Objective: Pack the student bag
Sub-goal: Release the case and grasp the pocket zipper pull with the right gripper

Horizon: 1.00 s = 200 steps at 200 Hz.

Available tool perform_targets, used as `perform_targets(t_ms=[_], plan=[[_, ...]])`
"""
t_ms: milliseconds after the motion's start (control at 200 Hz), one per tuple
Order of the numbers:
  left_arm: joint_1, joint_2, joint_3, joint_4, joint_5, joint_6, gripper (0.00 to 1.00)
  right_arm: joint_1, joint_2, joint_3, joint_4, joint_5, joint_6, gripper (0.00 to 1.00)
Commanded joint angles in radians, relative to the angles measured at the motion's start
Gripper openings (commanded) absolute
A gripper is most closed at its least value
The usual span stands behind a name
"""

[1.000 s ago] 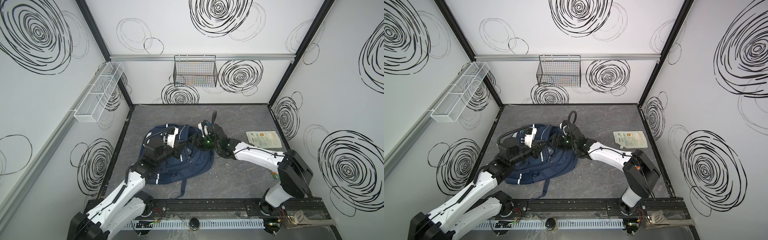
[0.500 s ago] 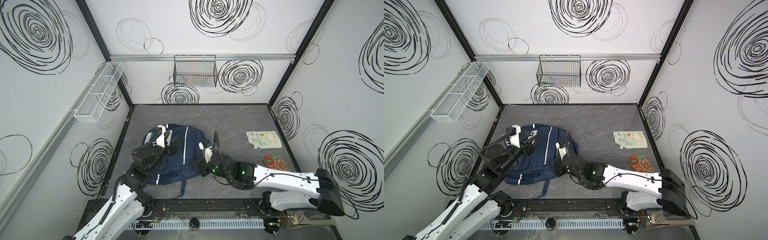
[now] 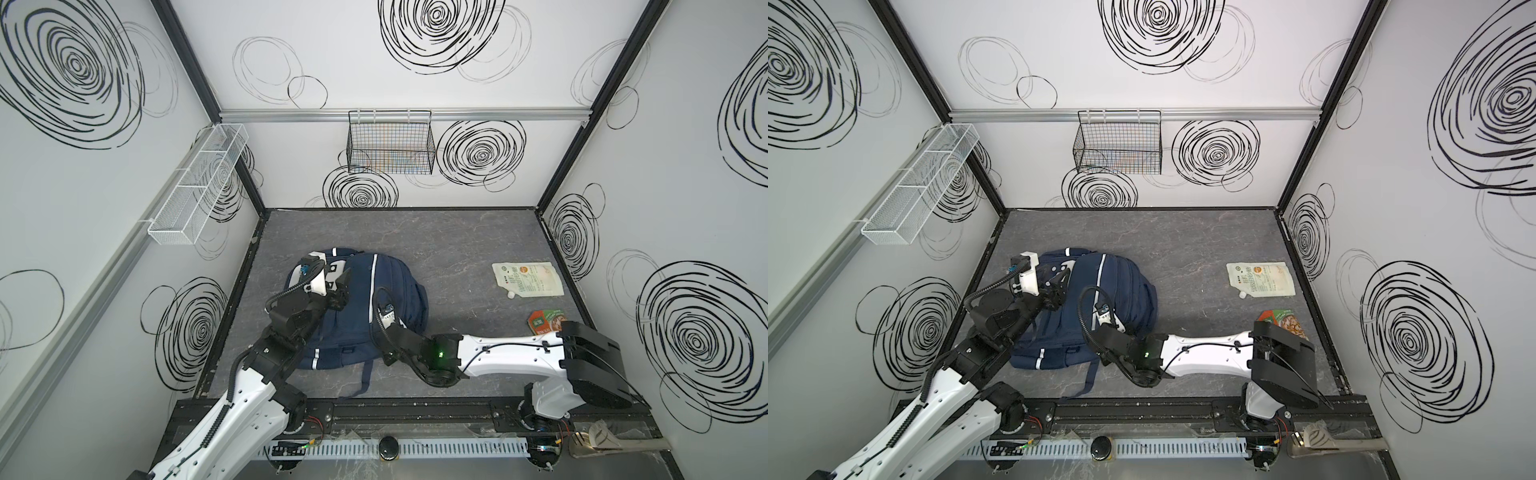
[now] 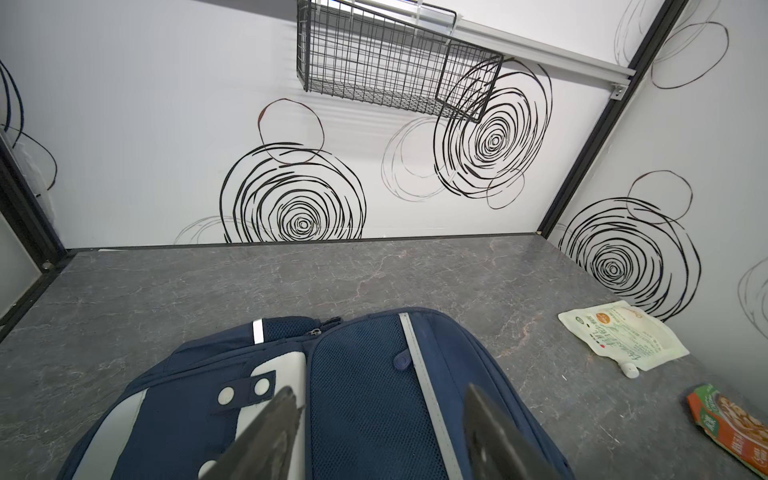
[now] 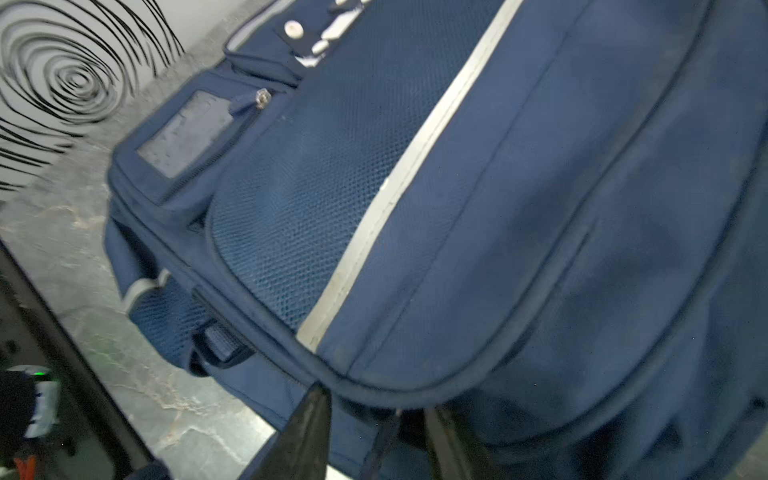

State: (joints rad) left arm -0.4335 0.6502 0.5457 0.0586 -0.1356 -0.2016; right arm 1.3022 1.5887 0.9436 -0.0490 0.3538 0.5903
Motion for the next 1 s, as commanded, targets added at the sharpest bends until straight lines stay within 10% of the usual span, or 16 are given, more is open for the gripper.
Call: perform_targets(t_ms=[0,255,400,635,996], plan=[[0.007,-0.006,-0.005,0.032,-0.012,0.009,0.67,-0.004,0.040,0.056,-0.052,0.046,-0.016,0.31],[0.002,-0.015,0.008,0.023,0.007,0.075,0.66,-0.003,-0.040,0.036,-0.088,0.053,-0.021,0.00],[0.001,0.009,0.055,-0.043,0.184,0.230,0.65,-0.029,-0.114,-0.001,-0.093,0.010,-0.023,0.00],[-0.055,0.097,0.053,-0.223,0.546,0.507,0.68,-0.213,-0.289,-0.204,0.184,-0.393,0.019,0.00],[-0.265,0.222,0.051,-0.192,0.442,0.580,0.70,-0.265,-0.326,-0.235,0.270,-0.556,0.035,0.00]])
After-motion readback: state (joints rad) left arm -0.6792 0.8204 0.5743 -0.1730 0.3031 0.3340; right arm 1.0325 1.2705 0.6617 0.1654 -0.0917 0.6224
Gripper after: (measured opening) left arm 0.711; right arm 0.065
